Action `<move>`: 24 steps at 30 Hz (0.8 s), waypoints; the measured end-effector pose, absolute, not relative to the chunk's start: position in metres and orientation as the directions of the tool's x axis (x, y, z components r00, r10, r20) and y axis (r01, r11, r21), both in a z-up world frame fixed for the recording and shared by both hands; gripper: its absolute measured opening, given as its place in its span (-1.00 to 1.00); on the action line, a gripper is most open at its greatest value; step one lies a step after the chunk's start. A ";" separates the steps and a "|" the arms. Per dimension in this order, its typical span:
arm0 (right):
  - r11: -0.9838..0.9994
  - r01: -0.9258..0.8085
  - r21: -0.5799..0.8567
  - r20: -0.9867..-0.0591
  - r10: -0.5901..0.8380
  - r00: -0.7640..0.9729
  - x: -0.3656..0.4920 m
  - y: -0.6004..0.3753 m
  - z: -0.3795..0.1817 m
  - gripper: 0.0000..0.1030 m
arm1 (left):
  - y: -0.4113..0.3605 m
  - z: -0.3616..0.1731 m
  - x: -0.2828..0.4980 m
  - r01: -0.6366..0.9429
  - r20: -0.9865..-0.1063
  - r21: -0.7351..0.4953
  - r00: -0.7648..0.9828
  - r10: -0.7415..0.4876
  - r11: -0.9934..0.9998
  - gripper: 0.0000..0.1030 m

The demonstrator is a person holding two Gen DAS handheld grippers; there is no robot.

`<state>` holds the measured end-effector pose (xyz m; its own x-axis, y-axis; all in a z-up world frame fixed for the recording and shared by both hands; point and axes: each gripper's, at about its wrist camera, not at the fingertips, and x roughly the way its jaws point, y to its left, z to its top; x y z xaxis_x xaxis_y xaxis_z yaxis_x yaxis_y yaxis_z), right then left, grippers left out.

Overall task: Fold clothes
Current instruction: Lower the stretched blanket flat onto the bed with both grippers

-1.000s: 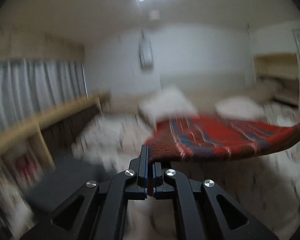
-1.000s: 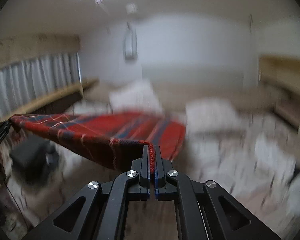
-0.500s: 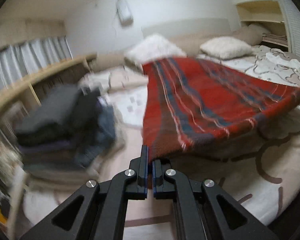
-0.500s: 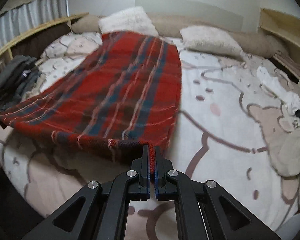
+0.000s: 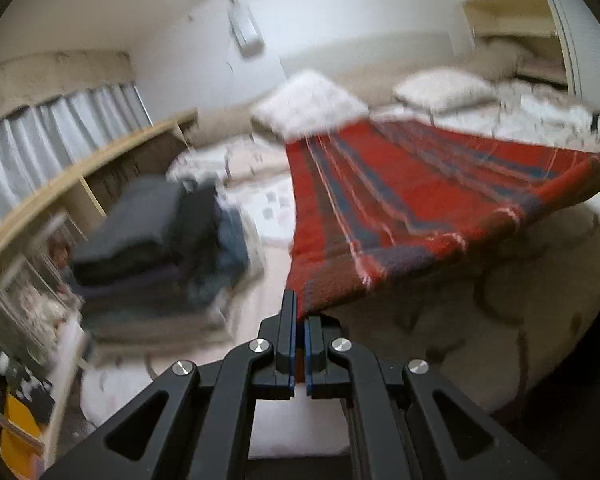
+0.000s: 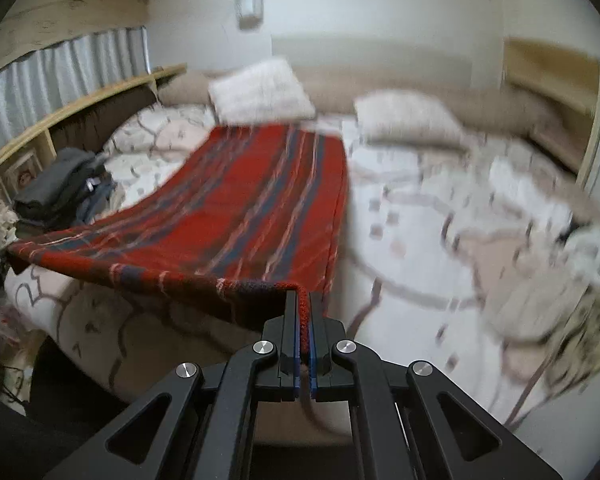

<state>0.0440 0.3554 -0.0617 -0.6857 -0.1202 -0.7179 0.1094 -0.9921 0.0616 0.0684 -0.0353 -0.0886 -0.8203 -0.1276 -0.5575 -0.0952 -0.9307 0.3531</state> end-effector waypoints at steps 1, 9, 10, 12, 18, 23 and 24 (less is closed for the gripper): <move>-0.992 0.103 0.068 -0.737 -0.120 -0.665 0.039 0.355 -0.075 -0.93 | -0.035 -0.103 0.064 -0.110 -0.577 0.370 -0.805 -0.136 -0.922 -0.93; -0.989 0.134 0.064 -0.827 -0.128 -0.547 -0.004 0.340 -0.138 -0.93 | -0.037 -0.143 0.013 -0.225 -0.650 0.413 -0.752 -0.112 -0.882 -0.93; -0.989 0.134 0.066 -0.829 -0.129 -0.544 -0.012 0.340 -0.138 -0.93 | -0.039 -0.143 0.001 -0.234 -0.660 0.396 -0.745 -0.099 -0.888 -0.93; -0.988 0.122 0.093 -0.842 -0.143 -0.521 -0.034 0.344 -0.140 -0.93 | -0.042 -0.146 -0.024 -0.252 -0.689 0.352 -0.722 -0.067 -0.901 -0.93; -0.961 0.097 0.258 -0.871 -0.275 -0.406 -0.079 0.353 -0.164 -0.93 | -0.050 -0.160 -0.062 -0.327 -0.777 0.219 -0.629 0.039 -0.919 -0.93; -0.938 0.105 0.332 -0.873 -0.347 -0.344 -0.083 0.358 -0.171 -0.93 | -0.056 -0.166 -0.070 -0.389 -0.813 0.138 -0.570 0.120 -0.911 -0.55; -0.935 0.107 0.339 -0.874 -0.355 -0.332 -0.083 0.360 -0.171 -0.93 | -0.058 -0.167 -0.072 -0.401 -0.818 0.123 -0.559 0.136 -0.908 -0.35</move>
